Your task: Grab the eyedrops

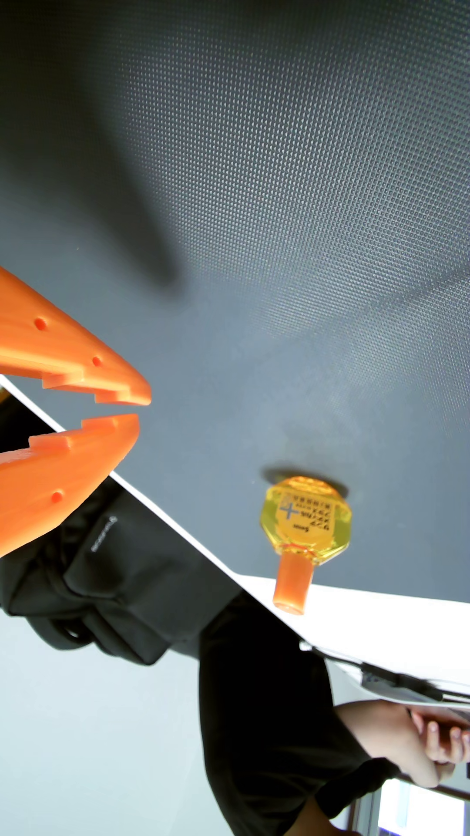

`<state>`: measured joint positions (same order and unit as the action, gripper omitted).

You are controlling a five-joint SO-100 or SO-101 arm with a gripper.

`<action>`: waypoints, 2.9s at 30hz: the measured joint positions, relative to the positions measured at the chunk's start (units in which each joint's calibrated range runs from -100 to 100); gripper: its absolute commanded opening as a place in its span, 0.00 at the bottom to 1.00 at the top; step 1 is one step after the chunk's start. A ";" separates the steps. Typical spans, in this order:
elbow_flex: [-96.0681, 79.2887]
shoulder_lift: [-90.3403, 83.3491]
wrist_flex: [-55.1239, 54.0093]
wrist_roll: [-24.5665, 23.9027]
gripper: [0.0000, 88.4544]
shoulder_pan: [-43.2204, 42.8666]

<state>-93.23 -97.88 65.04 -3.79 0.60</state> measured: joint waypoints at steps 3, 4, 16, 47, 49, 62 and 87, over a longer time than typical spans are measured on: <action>0.00 0.00 0.00 0.00 0.01 0.00; 0.00 0.00 0.00 0.00 0.01 0.00; 0.00 0.00 0.00 0.00 0.01 0.00; 3.88 0.93 0.00 2.72 0.01 -0.15; 5.42 2.20 0.00 3.40 0.01 -0.15; 26.19 30.10 0.00 6.38 0.01 1.50; 75.30 86.31 0.09 5.65 0.02 1.27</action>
<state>-17.92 -11.57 65.13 1.86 1.87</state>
